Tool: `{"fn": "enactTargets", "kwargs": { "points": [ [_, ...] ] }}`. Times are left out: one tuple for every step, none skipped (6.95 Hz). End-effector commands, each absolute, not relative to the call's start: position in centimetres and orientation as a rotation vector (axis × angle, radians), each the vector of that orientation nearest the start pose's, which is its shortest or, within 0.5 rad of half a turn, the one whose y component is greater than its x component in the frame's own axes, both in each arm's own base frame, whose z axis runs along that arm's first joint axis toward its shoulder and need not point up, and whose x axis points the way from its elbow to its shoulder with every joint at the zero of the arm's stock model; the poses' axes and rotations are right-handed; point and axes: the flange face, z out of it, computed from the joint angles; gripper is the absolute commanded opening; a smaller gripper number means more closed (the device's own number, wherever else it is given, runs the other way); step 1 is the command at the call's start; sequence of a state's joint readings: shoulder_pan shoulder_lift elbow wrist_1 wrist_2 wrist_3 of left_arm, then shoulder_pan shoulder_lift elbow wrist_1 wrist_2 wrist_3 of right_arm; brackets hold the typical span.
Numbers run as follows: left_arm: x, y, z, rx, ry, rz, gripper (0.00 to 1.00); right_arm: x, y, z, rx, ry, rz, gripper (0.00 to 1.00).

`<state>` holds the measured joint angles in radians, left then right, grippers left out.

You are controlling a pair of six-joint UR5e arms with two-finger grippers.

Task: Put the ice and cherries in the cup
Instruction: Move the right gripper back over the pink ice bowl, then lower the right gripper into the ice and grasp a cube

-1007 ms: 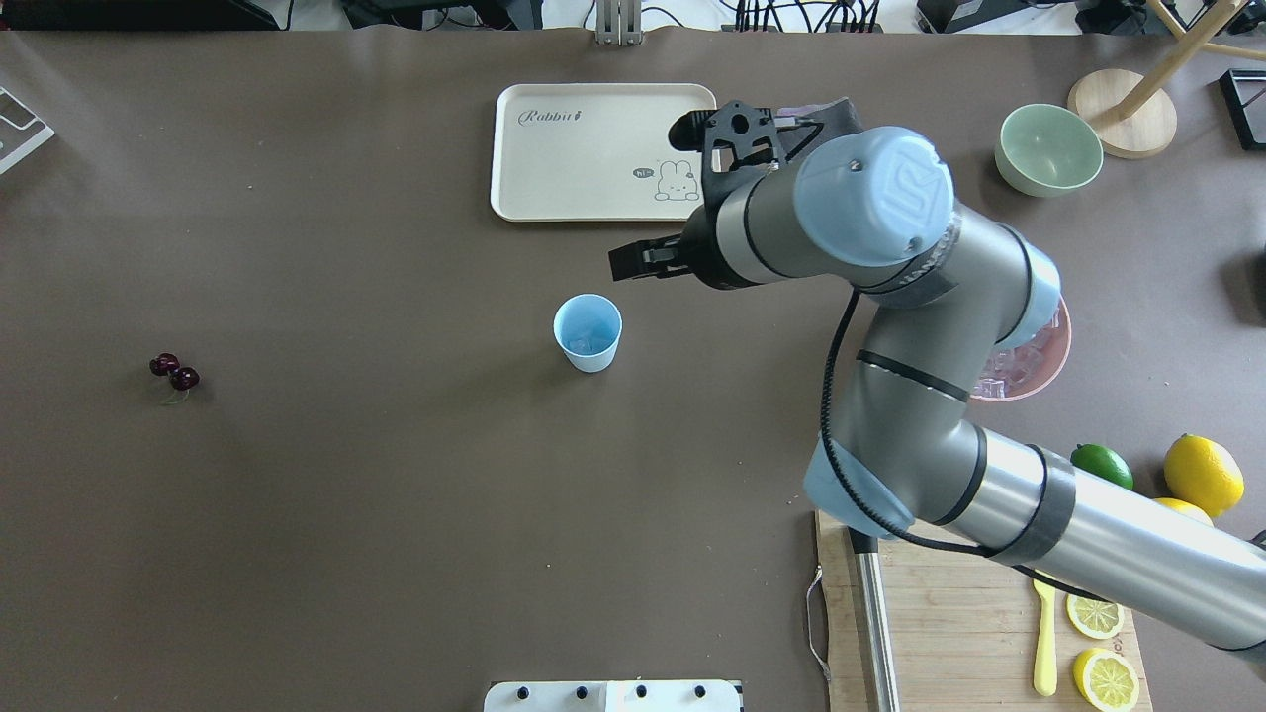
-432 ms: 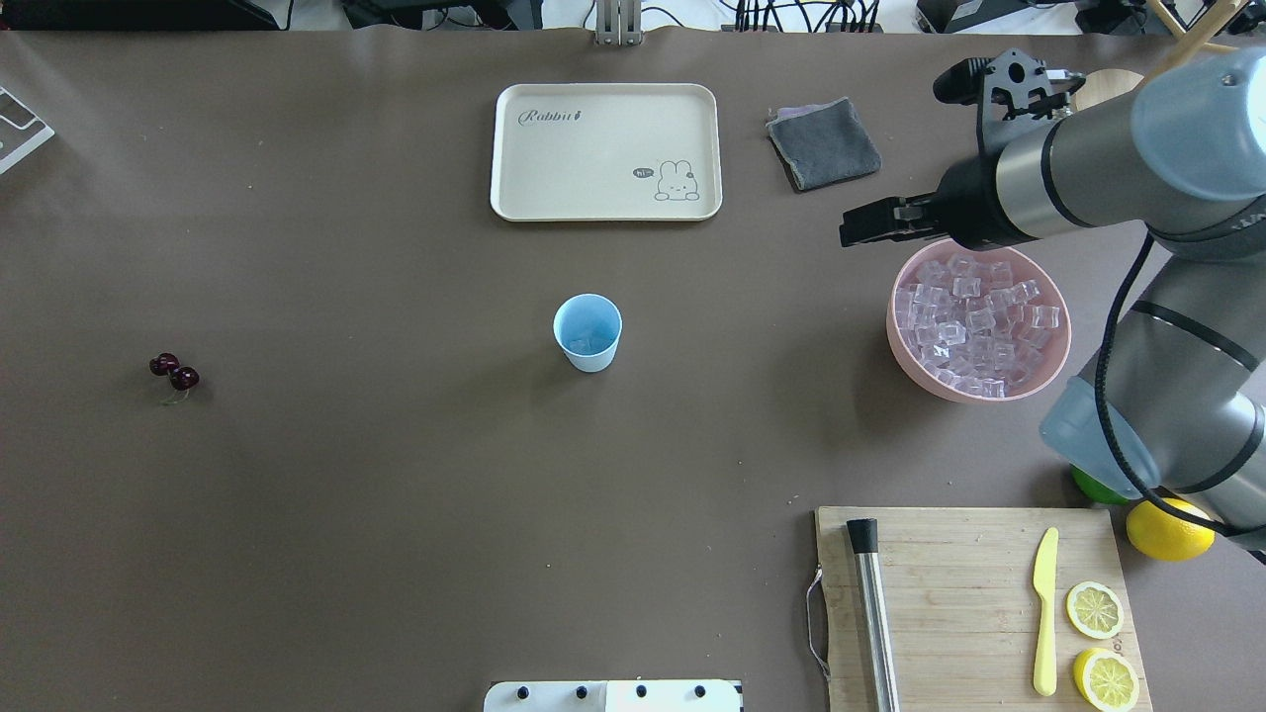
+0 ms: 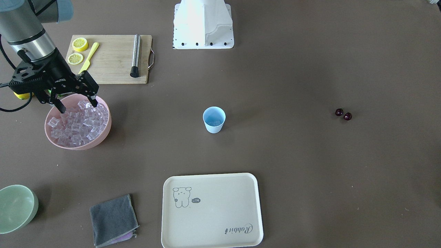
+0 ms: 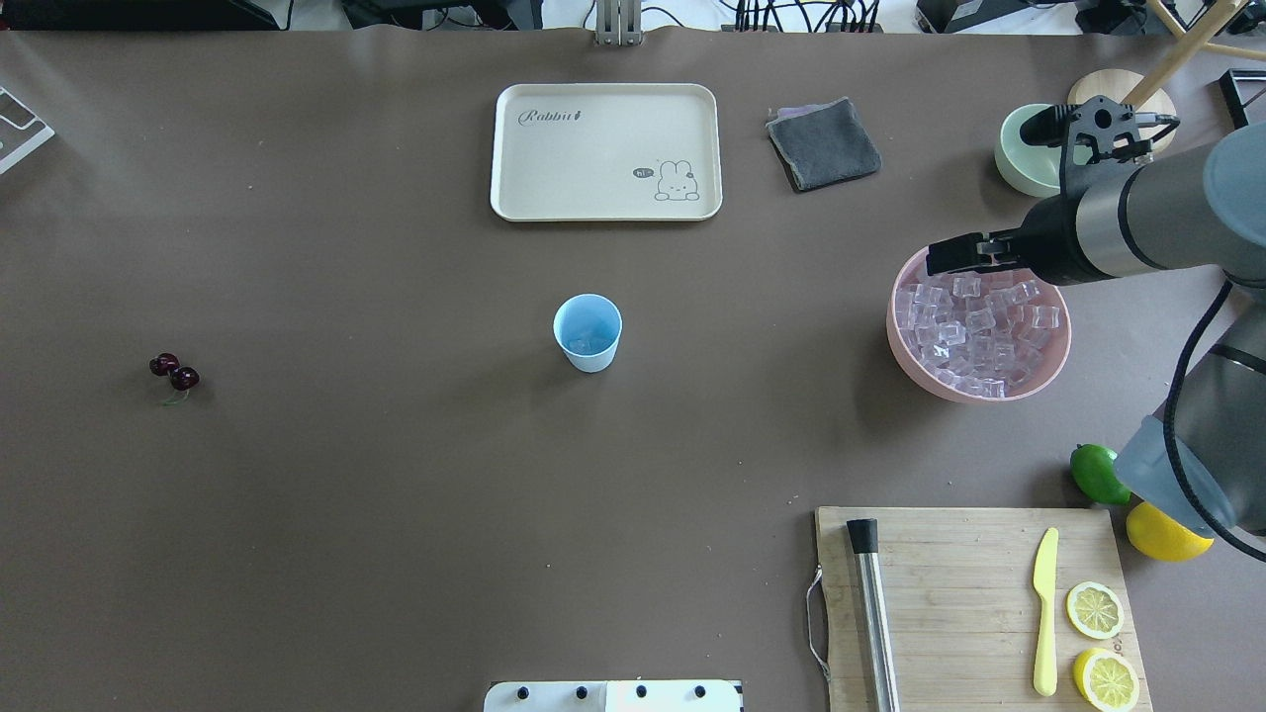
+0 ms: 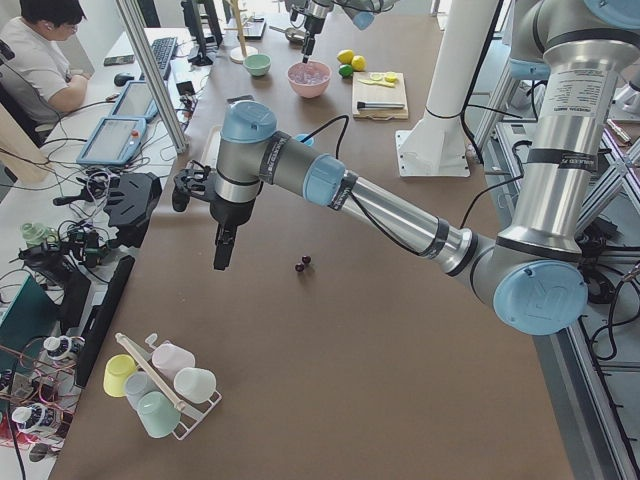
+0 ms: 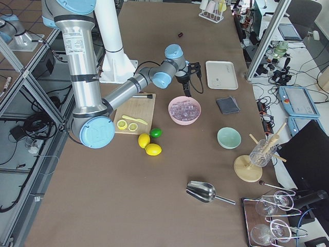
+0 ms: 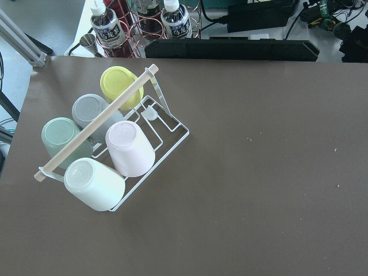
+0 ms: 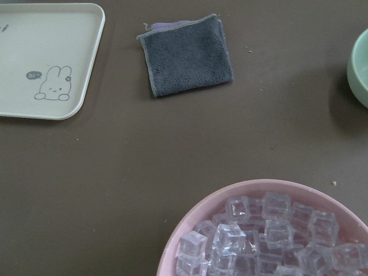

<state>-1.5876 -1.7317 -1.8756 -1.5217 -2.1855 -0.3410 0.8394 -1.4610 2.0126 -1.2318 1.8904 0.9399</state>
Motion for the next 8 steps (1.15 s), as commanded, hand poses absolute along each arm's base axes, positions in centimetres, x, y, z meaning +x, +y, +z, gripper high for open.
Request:
{"fn": "enactTargets", "kwargs": {
  "points": [
    [-8.5,-54.1,44.0,0.302,0.663,-0.214,0.98,-30.7,-44.1,40.1,0.354,-0.761,0.023,0.99],
    [-8.6,-54.1,44.0,0.302,0.662,-0.215,0.98,-32.1,-44.2,40.3,0.358,-0.754,0.011,0.98],
    [-8.6,-53.9,44.1,0.301,0.662,-0.216,0.98,-32.6,-43.9,41.1,0.348,-0.740,0.006,0.96],
    [-8.6,-53.7,44.1,0.300,0.664,-0.215,0.98,-33.1,-43.9,42.0,0.364,-0.709,0.010,0.89],
    [-8.7,-53.5,44.1,0.303,0.662,-0.216,0.98,-34.1,-43.5,42.3,0.366,-0.701,-0.001,0.81],
    [-8.7,-53.3,44.2,0.302,0.662,-0.218,0.98,-34.8,-43.4,42.6,0.359,-0.695,-0.010,0.79],
    [-8.6,-53.3,44.3,0.299,0.664,-0.220,0.98,-35.0,-43.4,42.9,0.356,-0.692,-0.011,0.75],
    [-8.6,-53.3,44.4,0.297,0.664,-0.221,0.98,-35.0,-43.4,43.0,0.353,-0.690,-0.011,0.74]
  ]
}}
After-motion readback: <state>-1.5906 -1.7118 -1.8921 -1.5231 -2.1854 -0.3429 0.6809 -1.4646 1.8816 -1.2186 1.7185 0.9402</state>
